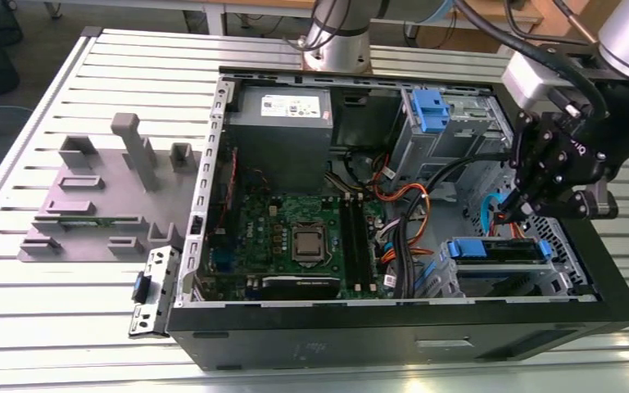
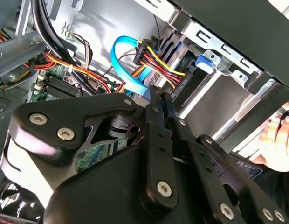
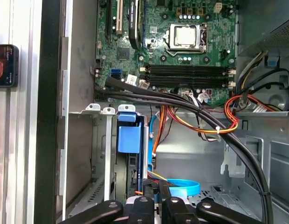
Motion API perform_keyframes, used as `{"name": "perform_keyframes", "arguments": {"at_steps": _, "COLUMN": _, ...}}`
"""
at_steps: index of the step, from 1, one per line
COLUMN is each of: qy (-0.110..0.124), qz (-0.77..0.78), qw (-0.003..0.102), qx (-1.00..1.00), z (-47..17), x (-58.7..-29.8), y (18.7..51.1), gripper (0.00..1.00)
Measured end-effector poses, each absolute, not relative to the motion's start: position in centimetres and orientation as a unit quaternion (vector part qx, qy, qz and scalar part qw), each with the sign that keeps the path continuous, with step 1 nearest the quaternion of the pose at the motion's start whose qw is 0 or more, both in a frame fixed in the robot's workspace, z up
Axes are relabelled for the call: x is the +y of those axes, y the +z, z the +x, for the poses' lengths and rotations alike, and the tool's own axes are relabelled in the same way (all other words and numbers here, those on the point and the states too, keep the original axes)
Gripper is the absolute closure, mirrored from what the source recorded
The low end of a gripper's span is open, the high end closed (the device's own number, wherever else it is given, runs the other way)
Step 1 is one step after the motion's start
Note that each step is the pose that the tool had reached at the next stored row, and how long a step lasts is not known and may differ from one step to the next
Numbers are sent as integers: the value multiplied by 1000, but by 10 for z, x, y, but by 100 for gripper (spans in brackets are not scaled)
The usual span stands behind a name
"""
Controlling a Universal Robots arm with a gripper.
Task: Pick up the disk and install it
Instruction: 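Insert the second disk wire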
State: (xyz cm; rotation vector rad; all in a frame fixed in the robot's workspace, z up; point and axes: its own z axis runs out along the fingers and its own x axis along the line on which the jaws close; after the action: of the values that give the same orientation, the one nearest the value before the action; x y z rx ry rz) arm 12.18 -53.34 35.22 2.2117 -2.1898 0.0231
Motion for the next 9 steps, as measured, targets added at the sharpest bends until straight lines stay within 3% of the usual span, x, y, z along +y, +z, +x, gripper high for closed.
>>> {"name": "perform_keyframes", "arguments": {"at_steps": 5, "qy": 21, "qz": 711, "qw": 2, "qx": -703, "z": 116, "x": -534, "y": 351, "gripper": 84}}
{"name": "perform_keyframes", "arguments": {"at_steps": 9, "qy": 22, "qz": 713, "qw": 0, "qx": -701, "z": 112, "x": -536, "y": 349, "gripper": 84}}
